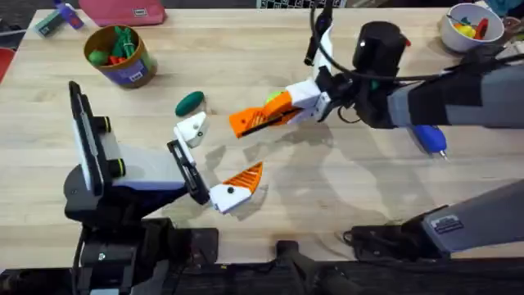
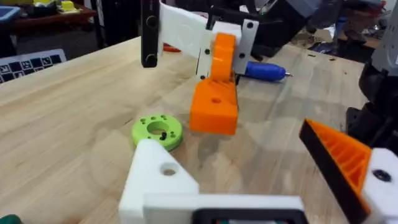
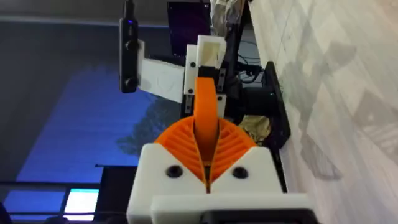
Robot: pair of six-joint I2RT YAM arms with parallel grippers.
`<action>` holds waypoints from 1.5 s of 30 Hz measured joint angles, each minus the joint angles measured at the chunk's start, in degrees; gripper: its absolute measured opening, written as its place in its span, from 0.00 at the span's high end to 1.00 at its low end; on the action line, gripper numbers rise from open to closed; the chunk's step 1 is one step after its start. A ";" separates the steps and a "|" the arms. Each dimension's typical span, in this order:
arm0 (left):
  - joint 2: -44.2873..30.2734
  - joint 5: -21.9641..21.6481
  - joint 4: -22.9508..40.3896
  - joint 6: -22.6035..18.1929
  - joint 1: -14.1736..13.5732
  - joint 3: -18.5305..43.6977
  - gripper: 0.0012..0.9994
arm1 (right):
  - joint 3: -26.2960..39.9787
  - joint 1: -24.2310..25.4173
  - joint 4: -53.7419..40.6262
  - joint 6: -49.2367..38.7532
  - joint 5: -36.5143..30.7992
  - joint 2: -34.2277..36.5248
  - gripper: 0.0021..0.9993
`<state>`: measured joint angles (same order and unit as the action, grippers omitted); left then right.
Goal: Pick up the gripper from the table and insert it into the empty holder that is missing its gripper. Then pick up a screw, insert it into the mounting hole, and use the screwdriver to tighten it. Finally, clean up the table by picking up the vegetable and placing it into the bucket.
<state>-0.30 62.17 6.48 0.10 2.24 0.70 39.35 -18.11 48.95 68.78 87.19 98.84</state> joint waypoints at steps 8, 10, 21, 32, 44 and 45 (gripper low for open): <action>0.00 0.00 0.00 0.00 0.00 0.01 0.01 | 2.81 -2.85 0.00 -0.75 0.06 1.86 0.99; 0.00 0.00 0.00 0.00 0.00 0.00 0.01 | 4.61 -4.01 -0.05 -0.96 0.08 2.95 0.99; 0.00 0.00 0.00 0.00 0.00 -0.01 0.01 | 7.21 -6.55 -0.09 -1.12 0.08 6.72 0.99; -0.02 0.00 0.00 0.00 0.00 0.00 0.01 | 9.56 -8.35 -0.61 -1.72 0.06 7.41 0.99; 0.00 0.00 0.00 0.00 0.00 0.01 0.01 | 9.99 -9.23 -3.78 -1.93 -0.10 7.42 0.99; 0.00 0.00 0.00 0.00 0.00 0.00 0.01 | 9.99 -9.38 -3.99 -1.94 -0.10 7.43 0.99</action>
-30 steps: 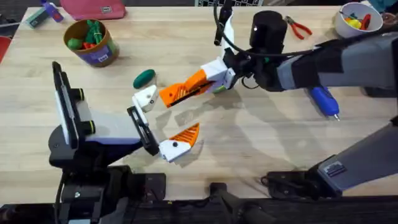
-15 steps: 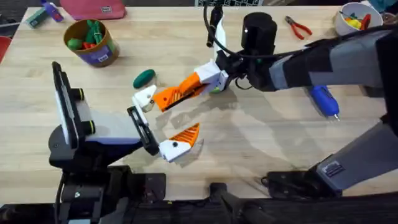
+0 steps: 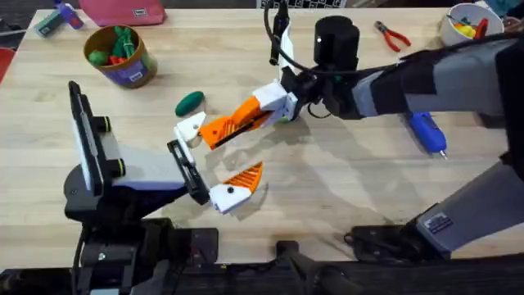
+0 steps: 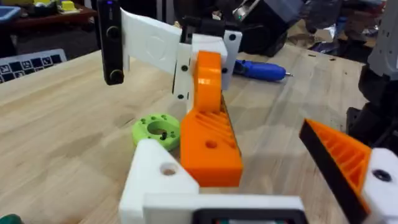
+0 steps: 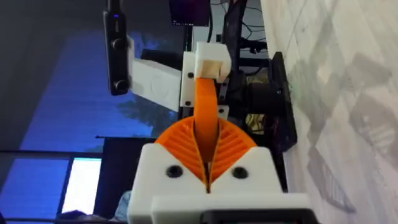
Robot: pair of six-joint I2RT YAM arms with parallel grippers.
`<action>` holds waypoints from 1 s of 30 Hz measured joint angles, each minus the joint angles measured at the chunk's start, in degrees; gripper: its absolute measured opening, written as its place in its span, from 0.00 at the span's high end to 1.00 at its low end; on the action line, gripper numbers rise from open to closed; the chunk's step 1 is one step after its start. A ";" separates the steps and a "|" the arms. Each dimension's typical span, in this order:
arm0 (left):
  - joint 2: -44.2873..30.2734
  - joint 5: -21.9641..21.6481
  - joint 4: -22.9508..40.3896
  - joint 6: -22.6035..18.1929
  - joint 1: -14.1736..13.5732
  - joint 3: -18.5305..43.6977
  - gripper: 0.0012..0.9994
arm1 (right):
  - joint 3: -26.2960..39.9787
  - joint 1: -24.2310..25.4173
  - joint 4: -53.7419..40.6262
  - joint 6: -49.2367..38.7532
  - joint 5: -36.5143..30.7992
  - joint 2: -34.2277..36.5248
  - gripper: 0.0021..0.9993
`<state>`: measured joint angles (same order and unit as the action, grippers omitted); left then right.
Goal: Pick up the gripper from the table and insert it into the empty holder that is missing its gripper. Then pick up a screw, insert it into the mounting hole, and use the screwdriver to tighten it. Finally, clean up the table by picking up the vegetable and placing it into the bucket.
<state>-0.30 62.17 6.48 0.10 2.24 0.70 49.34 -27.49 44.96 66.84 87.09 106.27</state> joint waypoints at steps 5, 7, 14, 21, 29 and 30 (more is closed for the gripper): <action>0.00 -0.02 0.00 0.08 0.00 -0.01 0.01 | 0.04 -0.37 -0.19 -1.13 0.00 1.45 0.99; 0.00 0.00 0.01 0.22 0.00 -0.01 0.01 | 0.06 -0.37 -0.15 -1.76 0.00 1.54 0.99; 0.00 0.00 0.02 0.39 0.00 0.01 0.01 | 0.15 -0.37 -0.06 -3.05 -0.70 1.54 0.99; -0.02 -0.02 0.00 0.39 0.00 -0.01 0.01 | 1.41 -0.37 -0.25 -3.88 -2.25 1.54 0.99; 0.00 -0.33 -0.04 -0.29 0.33 0.00 0.01 | 3.11 -1.59 -1.25 -3.84 -3.65 1.60 0.99; 0.00 -0.33 -0.04 -0.46 0.33 0.01 0.01 | 3.23 -1.90 -1.28 -3.84 -3.94 1.60 0.99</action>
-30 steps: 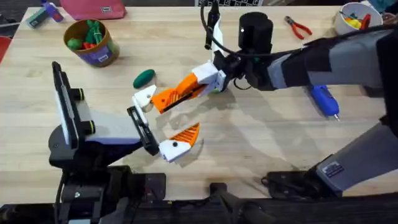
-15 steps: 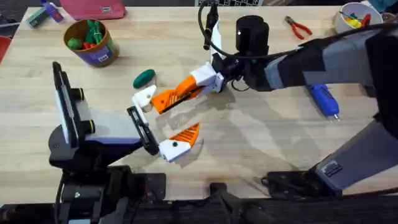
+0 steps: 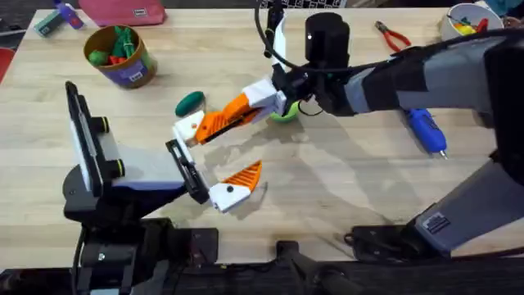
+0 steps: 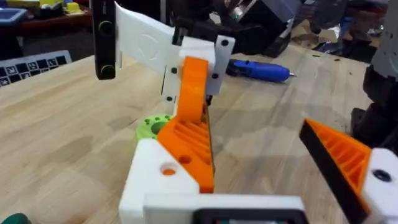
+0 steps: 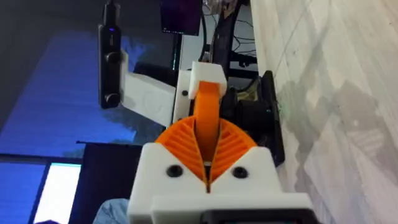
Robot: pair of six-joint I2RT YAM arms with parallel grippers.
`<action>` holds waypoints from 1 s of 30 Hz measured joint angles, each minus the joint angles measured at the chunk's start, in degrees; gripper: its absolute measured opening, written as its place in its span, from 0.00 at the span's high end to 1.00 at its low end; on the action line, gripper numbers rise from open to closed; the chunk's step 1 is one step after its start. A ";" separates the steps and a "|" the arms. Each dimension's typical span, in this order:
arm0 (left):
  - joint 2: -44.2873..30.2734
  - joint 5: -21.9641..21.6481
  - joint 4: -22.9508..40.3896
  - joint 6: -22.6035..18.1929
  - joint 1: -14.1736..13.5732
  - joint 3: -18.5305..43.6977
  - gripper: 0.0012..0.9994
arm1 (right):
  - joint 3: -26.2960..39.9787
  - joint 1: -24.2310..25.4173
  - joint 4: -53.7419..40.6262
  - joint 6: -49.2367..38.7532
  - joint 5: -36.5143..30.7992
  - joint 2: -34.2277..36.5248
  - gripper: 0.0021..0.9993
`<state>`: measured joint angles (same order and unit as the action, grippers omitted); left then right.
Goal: Pick up the gripper from the table and insert it into the empty holder that is missing its gripper. Then pick up a screw, insert it into the mounting hole, and use the screwdriver to tighten it. Finally, clean up the table by picking up the vegetable and placing it into the bucket.
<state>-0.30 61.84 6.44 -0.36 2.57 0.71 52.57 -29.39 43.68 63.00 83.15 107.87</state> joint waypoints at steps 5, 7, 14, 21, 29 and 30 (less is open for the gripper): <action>0.00 0.04 0.00 -0.24 0.00 -0.02 0.01 | 0.20 -1.17 0.02 -0.01 -1.66 0.00 0.99; 0.00 -0.02 0.00 -0.24 0.00 -0.02 0.01 | 0.25 -1.27 0.02 0.01 -2.06 -0.01 0.99; 0.00 -0.17 -0.02 -0.28 0.00 0.00 0.01 | 0.82 -1.38 0.00 0.92 -3.86 -0.01 0.99; 0.00 -1.08 -0.09 -0.46 0.14 -0.02 0.01 | 2.21 -1.64 0.02 1.78 -3.77 1.27 0.99; 0.00 -1.68 -0.20 -0.04 0.48 -0.01 0.01 | 4.70 -2.67 0.22 2.12 -2.54 3.44 0.99; 0.00 -1.70 -0.20 -0.04 0.48 0.00 0.01 | 4.71 -2.67 0.22 2.13 -2.51 3.42 0.99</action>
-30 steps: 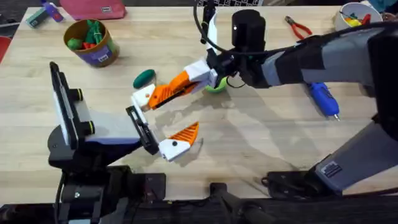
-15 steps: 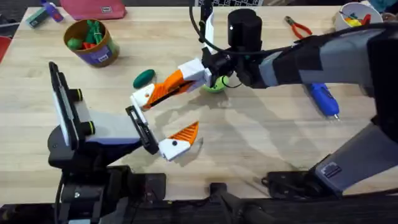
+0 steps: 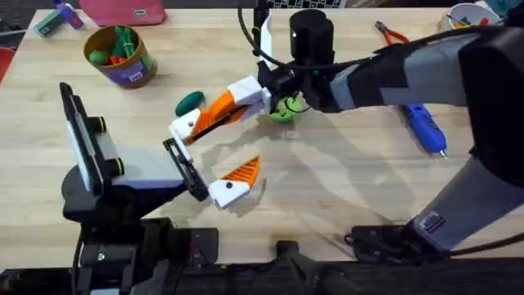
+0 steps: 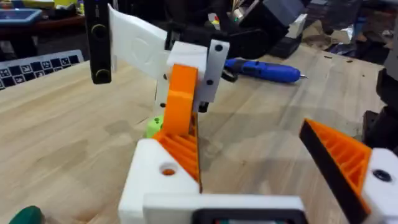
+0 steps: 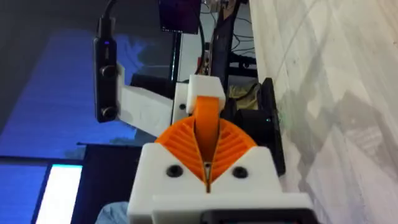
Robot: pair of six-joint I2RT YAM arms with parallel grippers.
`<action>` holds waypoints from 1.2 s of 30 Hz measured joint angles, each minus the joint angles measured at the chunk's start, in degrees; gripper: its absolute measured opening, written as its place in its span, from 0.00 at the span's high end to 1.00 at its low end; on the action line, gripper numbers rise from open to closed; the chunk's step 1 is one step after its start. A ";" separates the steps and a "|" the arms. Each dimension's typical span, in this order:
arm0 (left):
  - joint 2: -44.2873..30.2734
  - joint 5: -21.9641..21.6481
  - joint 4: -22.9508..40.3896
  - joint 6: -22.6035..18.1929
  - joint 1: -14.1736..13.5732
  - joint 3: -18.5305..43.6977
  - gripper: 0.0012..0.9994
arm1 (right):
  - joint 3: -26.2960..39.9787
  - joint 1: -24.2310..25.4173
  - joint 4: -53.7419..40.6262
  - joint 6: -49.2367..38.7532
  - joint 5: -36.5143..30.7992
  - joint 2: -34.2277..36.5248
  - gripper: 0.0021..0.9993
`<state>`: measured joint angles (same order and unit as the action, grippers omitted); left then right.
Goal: Pick up the gripper from the table and insert it into the empty holder that is missing its gripper. Then pick up a screw, insert it into the mounting hole, and use the screwdriver to tighten it. Finally, clean up the table by picking up the vegetable and placing it into the bucket.
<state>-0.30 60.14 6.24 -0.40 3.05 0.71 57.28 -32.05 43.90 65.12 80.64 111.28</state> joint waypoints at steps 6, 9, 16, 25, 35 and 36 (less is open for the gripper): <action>0.00 0.00 0.00 0.00 0.00 0.00 0.01 | 0.00 -0.04 -0.02 0.00 0.22 0.02 0.99; 0.00 0.00 0.00 0.01 0.00 -0.01 0.01 | 0.00 -0.04 -0.02 0.00 0.22 0.02 0.99; 0.00 0.00 0.00 0.00 0.00 0.00 0.01 | 0.01 -0.04 -0.02 0.00 0.22 0.02 0.99; 0.00 0.00 0.00 0.00 0.00 0.00 0.01 | 0.02 -0.04 -0.04 0.00 0.22 0.01 0.99; 0.00 1.36 0.18 0.28 -0.31 0.00 0.01 | 0.54 -0.35 0.26 -0.07 -0.02 0.01 0.42; -0.02 1.61 0.21 0.30 -0.33 0.00 0.01 | 0.79 -0.45 0.28 -0.14 -0.04 0.02 0.26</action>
<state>-0.31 61.75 6.45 -0.10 2.72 0.71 58.06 -32.51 44.18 64.99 80.60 111.31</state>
